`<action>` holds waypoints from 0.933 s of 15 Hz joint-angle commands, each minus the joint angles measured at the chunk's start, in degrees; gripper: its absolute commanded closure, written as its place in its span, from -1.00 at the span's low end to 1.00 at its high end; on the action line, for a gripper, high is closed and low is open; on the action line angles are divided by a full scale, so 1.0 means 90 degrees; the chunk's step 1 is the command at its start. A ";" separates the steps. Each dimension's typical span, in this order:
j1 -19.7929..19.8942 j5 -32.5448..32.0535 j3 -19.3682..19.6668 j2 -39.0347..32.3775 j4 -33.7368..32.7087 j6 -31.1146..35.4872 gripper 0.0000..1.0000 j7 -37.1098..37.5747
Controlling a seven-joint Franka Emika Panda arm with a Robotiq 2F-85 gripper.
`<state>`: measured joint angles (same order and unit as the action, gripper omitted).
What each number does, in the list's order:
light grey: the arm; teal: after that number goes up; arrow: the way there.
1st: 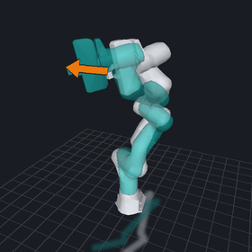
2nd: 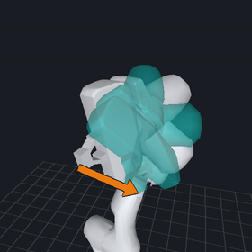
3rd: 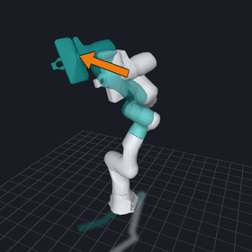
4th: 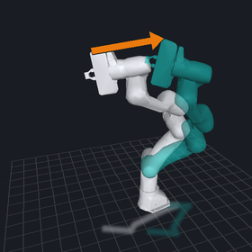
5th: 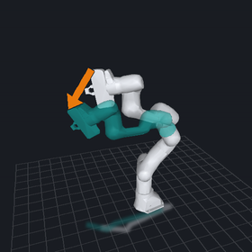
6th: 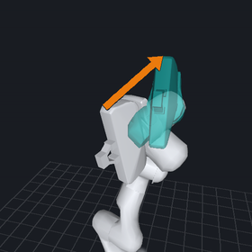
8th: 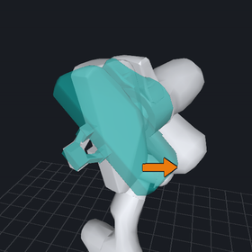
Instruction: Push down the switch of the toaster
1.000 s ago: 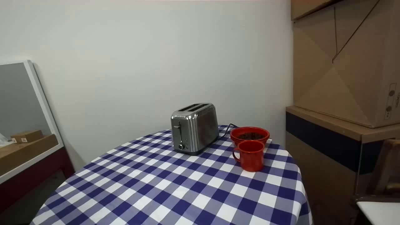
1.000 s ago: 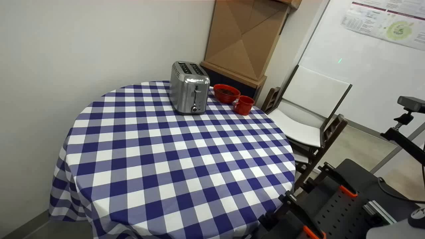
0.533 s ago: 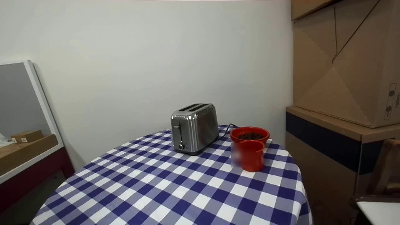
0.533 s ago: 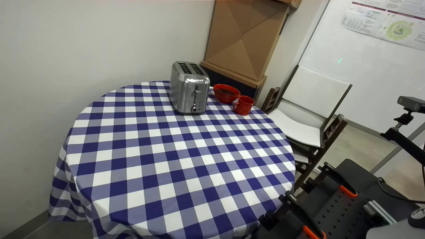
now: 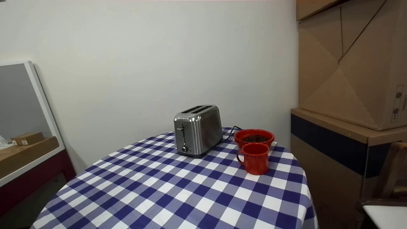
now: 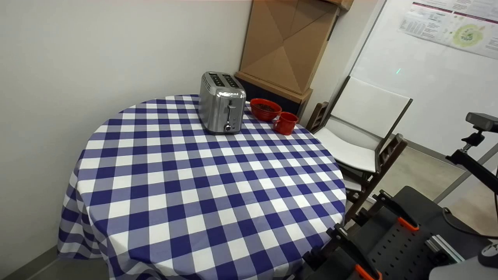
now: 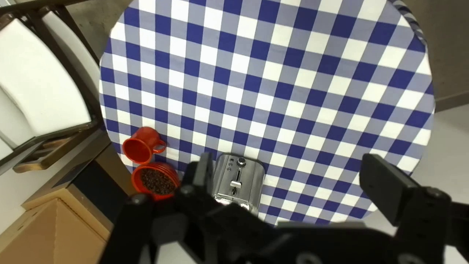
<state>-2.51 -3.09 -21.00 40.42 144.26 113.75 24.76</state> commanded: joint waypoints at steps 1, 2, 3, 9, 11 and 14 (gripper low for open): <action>0.0171 -0.0057 0.0411 -0.0685 0.0011 0.1066 -1.00 -0.0022; 0.0293 -0.0122 0.0512 -0.0937 0.0010 0.1417 -1.00 -0.0020; 0.0345 -0.0131 0.0616 -0.1126 0.0014 0.1714 -1.00 -0.0047; 0.0910 -0.0843 0.0900 -0.2424 -0.0143 0.3353 -1.00 0.0109; 0.1039 -0.0992 0.1013 -0.2894 -0.0248 0.3811 -1.00 0.0148; 0.1180 -0.1298 0.1147 -0.3564 -0.0492 0.4255 -0.81 0.0240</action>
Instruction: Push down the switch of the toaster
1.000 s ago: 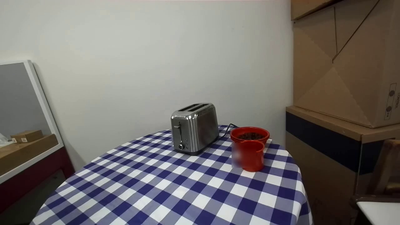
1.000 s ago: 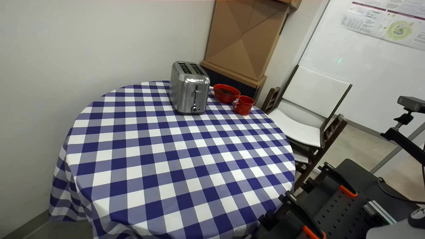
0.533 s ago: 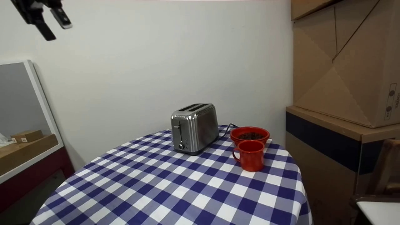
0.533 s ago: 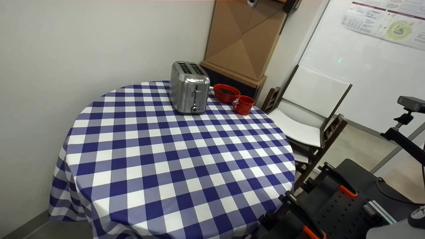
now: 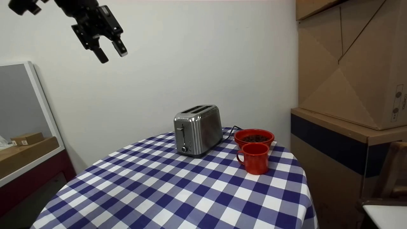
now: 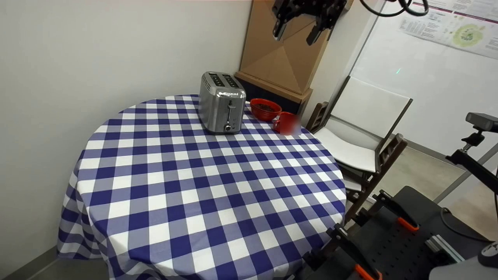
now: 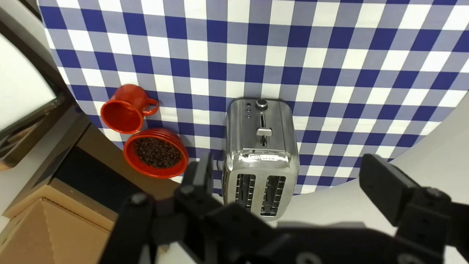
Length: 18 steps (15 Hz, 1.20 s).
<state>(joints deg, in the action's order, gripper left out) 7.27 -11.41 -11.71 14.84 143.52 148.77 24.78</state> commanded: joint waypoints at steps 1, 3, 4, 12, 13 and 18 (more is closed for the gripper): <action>0.0124 -0.0504 0.0176 -0.0958 -0.0544 0.0452 -0.47 0.0298; 0.0096 -0.0697 0.0352 -0.1407 -0.0864 0.0524 -0.20 0.0419; 0.0053 -0.0810 0.0456 -0.1636 -0.1051 0.0526 -0.02 0.0489; -0.0929 -0.2131 0.1449 -0.3281 -0.2568 0.0510 1.00 0.1574; -0.1104 -0.2294 0.1598 -0.3468 -0.2724 0.0512 1.00 0.1742; -0.1819 -0.2784 0.2249 -0.4405 -0.3395 0.0635 1.00 0.2504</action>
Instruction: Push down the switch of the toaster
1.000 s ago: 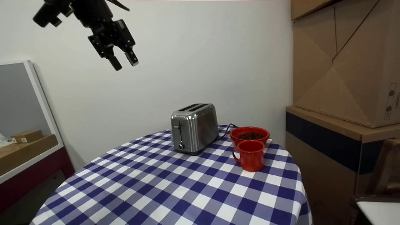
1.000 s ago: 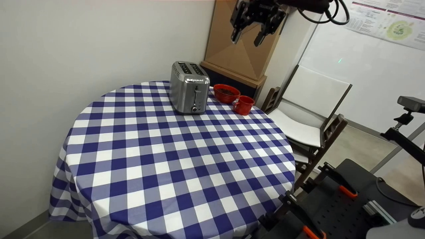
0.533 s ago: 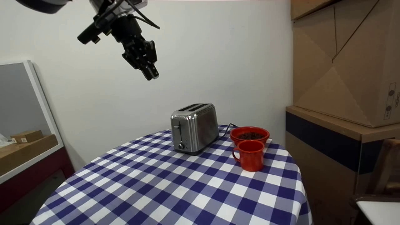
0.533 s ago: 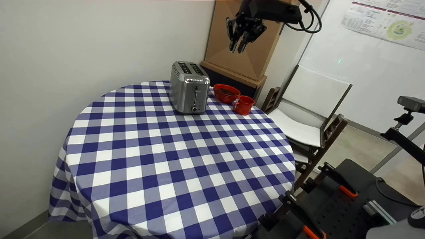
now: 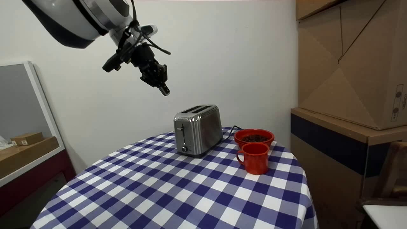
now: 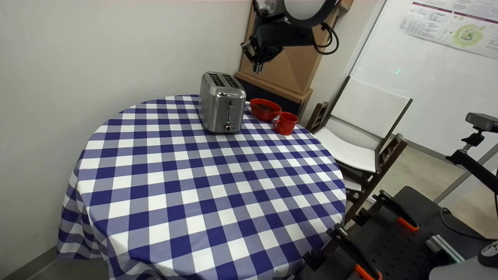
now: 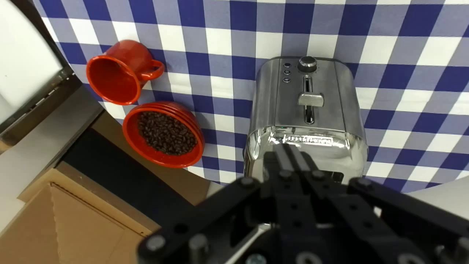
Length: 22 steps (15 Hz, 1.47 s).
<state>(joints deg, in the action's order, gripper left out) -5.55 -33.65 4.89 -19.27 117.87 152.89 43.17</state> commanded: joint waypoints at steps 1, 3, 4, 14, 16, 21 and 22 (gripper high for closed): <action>-0.0486 -0.0322 0.0486 -0.0763 -0.0659 0.0181 1.00 0.0523; -0.0649 -0.0288 0.0628 -0.1056 -0.0893 0.0200 1.00 0.0597; -0.0706 -0.0230 0.0670 -0.1190 -0.1015 0.0210 1.00 0.0576; -0.0978 0.0149 0.0796 -0.2358 -0.1966 0.0332 1.00 0.0338; -0.0989 0.0275 0.0819 -0.2547 -0.2137 0.0349 1.00 0.0292; -0.1017 0.0663 0.0934 -0.2908 -0.2441 0.0358 1.00 0.0125; -0.1023 0.0727 0.0956 -0.2988 -0.2493 0.0363 1.00 0.0086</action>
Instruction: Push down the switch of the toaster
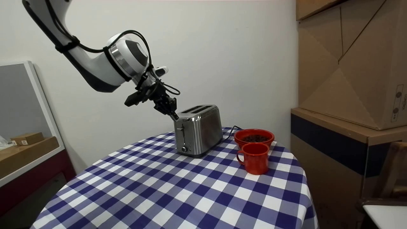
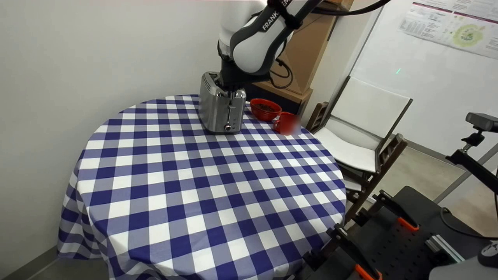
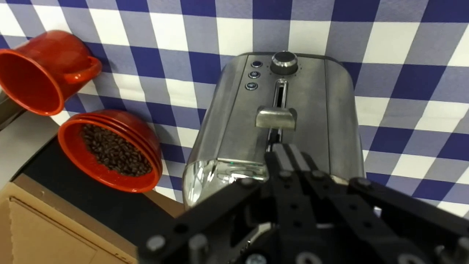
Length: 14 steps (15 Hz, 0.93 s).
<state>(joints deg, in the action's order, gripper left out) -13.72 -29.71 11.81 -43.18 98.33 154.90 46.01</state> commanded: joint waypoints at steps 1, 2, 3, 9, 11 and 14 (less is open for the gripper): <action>-0.0127 0.0350 0.0212 -0.0397 -0.0365 0.0146 1.00 -0.0252; -0.0128 0.0416 0.0217 -0.0479 -0.0416 0.0152 1.00 -0.0285; -0.0138 0.0463 0.0230 -0.0541 -0.0458 0.0153 1.00 -0.0317; -0.0191 0.0697 0.0265 -0.0941 -0.0674 0.0203 1.00 -0.0428; -0.0189 0.0742 0.0279 -0.1046 -0.0724 0.0238 1.00 -0.0473; -0.0152 0.0824 0.0309 -0.1269 -0.0805 0.0374 1.00 -0.0528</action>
<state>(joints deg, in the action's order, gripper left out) -14.55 -24.84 13.26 -50.82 93.48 155.71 43.47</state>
